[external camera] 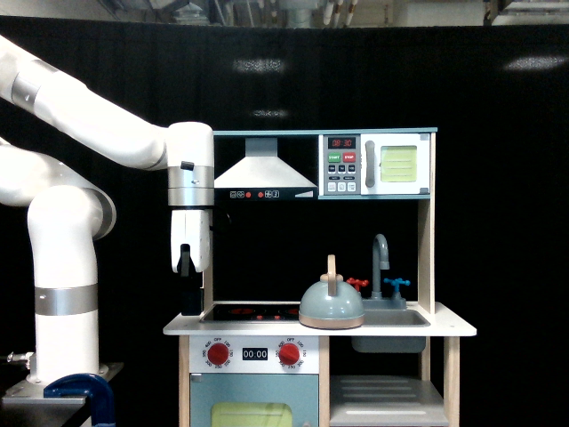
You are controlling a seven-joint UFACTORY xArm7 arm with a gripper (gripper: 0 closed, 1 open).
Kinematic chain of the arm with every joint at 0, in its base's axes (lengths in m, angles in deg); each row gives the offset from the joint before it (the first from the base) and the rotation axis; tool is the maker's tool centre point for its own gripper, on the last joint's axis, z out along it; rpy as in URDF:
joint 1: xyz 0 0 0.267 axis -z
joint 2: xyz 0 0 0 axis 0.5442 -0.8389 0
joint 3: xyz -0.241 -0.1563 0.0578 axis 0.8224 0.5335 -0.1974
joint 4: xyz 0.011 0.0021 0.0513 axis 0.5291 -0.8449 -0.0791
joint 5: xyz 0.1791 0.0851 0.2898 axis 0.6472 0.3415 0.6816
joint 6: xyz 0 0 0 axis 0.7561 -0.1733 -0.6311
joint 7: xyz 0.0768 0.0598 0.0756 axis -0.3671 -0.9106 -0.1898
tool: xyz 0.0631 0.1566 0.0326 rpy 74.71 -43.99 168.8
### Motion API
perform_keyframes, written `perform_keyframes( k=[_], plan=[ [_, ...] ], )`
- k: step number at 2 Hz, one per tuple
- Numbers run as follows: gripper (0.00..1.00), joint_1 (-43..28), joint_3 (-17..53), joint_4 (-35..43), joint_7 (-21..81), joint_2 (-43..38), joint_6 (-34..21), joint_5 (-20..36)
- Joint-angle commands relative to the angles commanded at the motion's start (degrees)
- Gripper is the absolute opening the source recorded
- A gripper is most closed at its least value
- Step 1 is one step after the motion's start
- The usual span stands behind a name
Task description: Place the teapot on the stove
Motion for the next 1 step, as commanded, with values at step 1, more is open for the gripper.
perform_keyframes(
  k=[1],
  plan=[
    [0.0,1.15,0.0,0.48,-0.69,-1.96,0.49,-0.64]
  ],
)
